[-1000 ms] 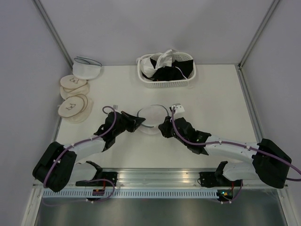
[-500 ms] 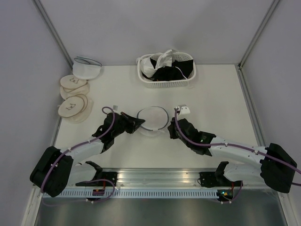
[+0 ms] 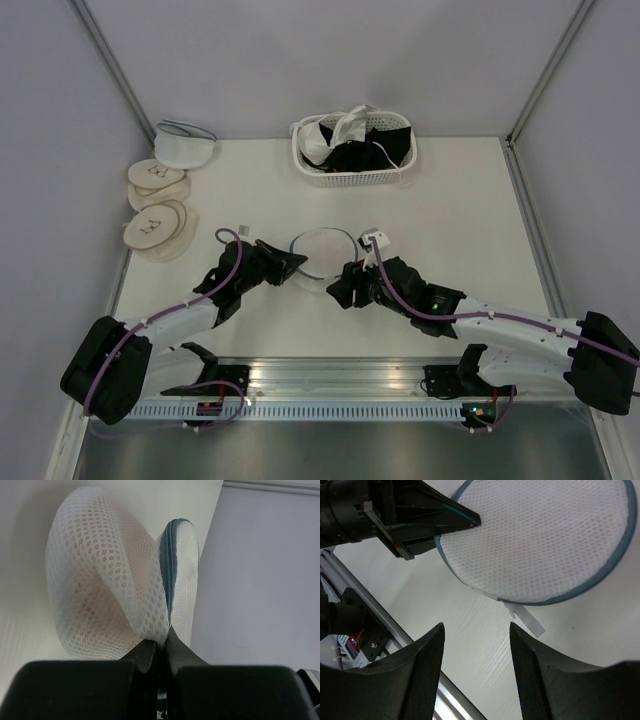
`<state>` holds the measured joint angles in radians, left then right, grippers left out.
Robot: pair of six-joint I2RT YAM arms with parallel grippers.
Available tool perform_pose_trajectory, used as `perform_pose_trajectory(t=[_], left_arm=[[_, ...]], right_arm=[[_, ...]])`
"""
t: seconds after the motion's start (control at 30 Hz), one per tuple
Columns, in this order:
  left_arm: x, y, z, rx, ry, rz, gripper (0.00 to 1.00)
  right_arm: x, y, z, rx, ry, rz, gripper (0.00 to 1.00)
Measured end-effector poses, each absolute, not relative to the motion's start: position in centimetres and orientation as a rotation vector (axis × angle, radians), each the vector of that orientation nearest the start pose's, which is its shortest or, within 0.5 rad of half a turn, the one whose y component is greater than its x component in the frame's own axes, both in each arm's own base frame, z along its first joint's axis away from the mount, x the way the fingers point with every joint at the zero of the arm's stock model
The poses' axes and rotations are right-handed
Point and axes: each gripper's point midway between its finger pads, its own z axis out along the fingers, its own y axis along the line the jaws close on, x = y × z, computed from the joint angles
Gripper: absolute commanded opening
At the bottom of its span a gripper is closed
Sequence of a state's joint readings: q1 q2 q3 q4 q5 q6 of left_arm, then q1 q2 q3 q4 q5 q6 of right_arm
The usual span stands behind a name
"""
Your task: Unzip the laundry bag and remove the bra
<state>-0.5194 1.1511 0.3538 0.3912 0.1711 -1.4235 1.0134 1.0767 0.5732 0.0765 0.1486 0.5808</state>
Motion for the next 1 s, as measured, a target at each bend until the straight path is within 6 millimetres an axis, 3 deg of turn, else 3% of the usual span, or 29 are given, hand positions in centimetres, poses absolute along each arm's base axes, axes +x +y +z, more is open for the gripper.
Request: perform_pose_trajectory(t=[0.13,0.33,0.57,0.87,0.9,1.0], left_arm=[[26.3,-23.3,12.1,-0.87,2.099,-1.348,0.02],[26.2,-23.4,12.2,-0.865,2.103,-1.356,0.02],[26.2,-23.4,12.6,-0.857,2.09,-1.366,0.02],[26.2,-23.4,12.7,-0.858,2.088,-1.367,0.02],[26.2,-23.4,12.6,-0.858,2.089,-1.366,0.02],[26.1,-23.3,12.7,-0.857,2.087,-1.368,0.02]], right_arm=[[18.8,30.7,13.4,-0.376,2.088,0.867,0.58],[19.8,30.2,10.5,-0.36,2.148,0.739,0.57],[20.7,30.2,11.5,-0.332,2.099,0.697,0.5],[21.2,30.5,11.5,-0.33,2.078,0.689,0.11],[21.2,30.4,11.5,-0.327,2.079,0.685,0.03],[21.3,30.0,11.3,-0.322,2.092,0.655,0.0]])
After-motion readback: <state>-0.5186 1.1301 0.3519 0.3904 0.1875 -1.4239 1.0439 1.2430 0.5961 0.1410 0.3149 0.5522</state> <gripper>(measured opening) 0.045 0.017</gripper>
